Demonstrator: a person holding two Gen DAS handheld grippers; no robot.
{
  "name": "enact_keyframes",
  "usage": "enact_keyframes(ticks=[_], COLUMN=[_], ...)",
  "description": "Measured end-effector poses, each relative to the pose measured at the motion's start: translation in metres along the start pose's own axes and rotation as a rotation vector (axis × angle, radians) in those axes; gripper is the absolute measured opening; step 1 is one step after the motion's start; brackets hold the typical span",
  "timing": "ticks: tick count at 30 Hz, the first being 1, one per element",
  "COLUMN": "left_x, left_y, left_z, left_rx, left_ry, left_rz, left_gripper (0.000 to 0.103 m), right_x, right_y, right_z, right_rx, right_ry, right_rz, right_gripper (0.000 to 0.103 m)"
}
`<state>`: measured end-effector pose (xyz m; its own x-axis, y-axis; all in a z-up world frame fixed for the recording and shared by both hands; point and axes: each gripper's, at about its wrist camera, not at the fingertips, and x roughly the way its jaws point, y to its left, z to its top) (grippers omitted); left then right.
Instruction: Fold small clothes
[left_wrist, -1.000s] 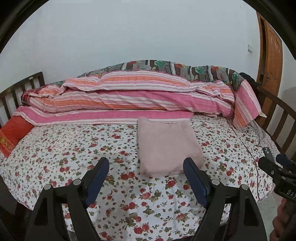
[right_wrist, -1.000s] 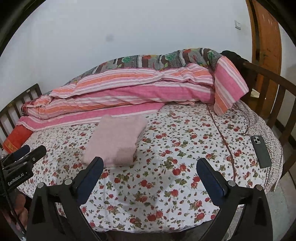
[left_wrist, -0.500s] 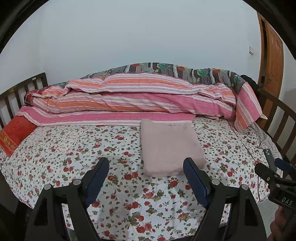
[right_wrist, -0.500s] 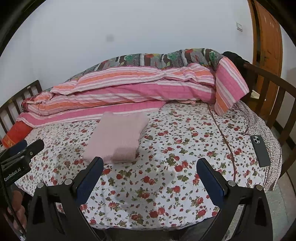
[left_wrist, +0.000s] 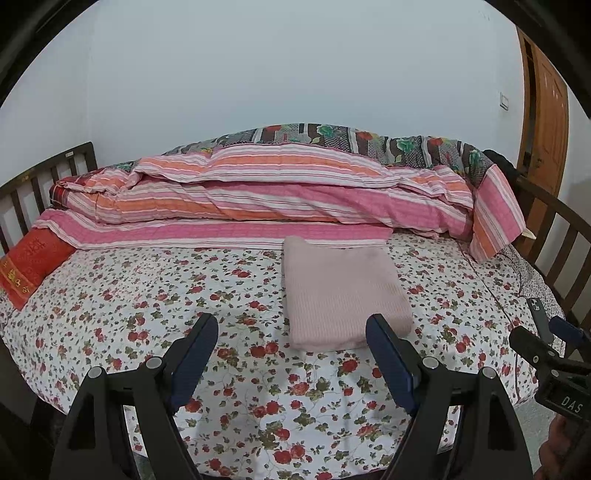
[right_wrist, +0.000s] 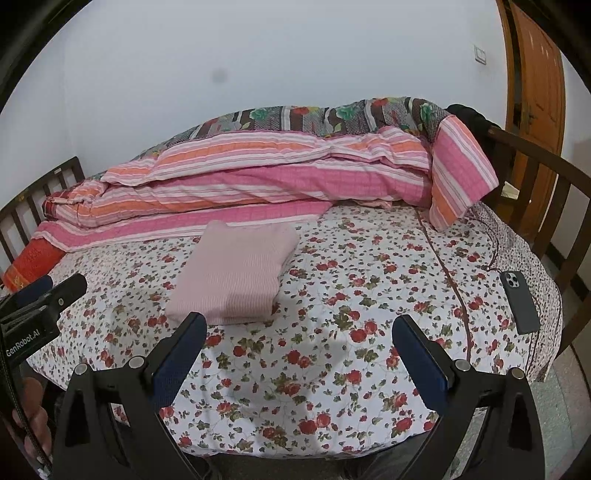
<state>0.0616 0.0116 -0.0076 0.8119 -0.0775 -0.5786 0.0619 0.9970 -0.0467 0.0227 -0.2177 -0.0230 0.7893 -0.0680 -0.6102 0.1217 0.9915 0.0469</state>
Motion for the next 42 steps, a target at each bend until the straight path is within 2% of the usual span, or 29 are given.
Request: enact_keyframes(ticks=[42], left_x=[-0.004], left_y=[-0.005], left_z=[0.001], left_rx=[-0.006], left_ry=[-0.006], left_rz=[-0.006], left_gripper=[0.081], right_x=[-0.011], right_y=[-0.001], right_z=[0.003], right_rx=[-0.007], right_ry=[-0.021], right_rz=[0.0], right_gripper=[0.099])
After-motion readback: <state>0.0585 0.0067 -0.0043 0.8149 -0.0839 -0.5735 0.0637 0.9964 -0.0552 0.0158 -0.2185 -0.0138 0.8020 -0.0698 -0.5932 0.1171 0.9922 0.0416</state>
